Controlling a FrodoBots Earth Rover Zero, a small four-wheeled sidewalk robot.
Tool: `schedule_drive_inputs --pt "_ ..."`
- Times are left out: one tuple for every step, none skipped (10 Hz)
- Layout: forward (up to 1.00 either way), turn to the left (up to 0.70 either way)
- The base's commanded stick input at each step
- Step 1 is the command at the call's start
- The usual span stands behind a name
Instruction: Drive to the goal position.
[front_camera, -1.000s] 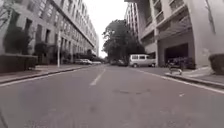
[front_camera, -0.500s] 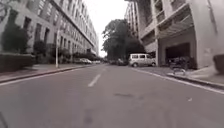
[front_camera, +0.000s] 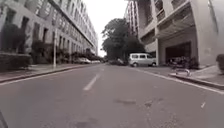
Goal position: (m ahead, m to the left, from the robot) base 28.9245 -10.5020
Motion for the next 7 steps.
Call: schedule_drive_inputs --pt "0.70 0.00" --pt "0.70 0.00" --pt "0.70 0.00" --pt "0.70 0.00" --pt "0.70 0.00" --pt "0.70 0.00" --pt "0.70 0.00"
